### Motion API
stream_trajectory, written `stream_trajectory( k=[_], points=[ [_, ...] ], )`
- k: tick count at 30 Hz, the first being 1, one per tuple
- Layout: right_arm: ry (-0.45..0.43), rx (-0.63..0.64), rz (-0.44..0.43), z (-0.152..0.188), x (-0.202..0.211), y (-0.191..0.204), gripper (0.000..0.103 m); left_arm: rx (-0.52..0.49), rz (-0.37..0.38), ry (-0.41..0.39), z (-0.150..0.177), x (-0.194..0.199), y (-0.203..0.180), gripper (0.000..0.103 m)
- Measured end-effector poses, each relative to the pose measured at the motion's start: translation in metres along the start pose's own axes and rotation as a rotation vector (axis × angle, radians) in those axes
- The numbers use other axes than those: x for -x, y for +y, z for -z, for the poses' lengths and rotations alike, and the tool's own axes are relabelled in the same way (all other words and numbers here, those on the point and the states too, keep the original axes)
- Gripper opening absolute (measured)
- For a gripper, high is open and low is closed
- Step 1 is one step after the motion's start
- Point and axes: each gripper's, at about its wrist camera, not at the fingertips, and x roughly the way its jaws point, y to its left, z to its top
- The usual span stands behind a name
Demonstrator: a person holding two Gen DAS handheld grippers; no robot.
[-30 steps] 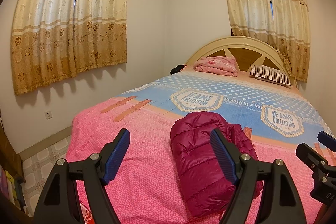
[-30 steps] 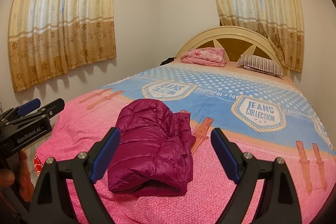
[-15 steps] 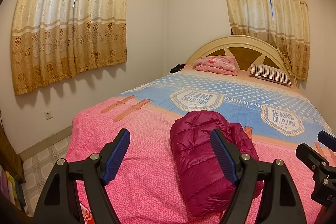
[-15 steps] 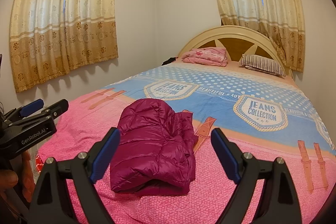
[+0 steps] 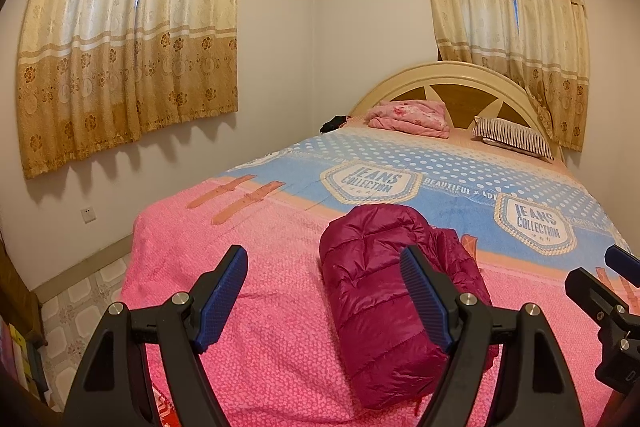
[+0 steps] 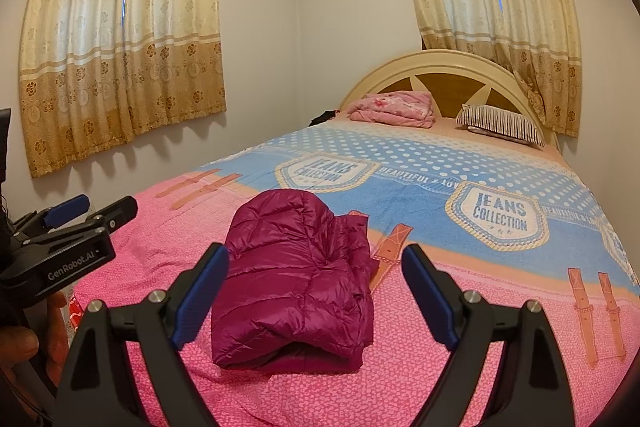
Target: Fold large clothes
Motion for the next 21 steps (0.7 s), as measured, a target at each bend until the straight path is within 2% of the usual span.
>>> stream_trajectory(
  k=[6,21],
  points=[
    [-0.003,-0.001,-0.002,-0.001,0.000,0.002,0.090,-0.002,0.021,0.006,0.001,0.000,0.000,0.079],
    [-0.002,0.006,-0.005,-0.004,0.000,0.006,0.090,-0.033,-0.005,0.000,0.003,0.002,-0.010,0.080]
  ],
)
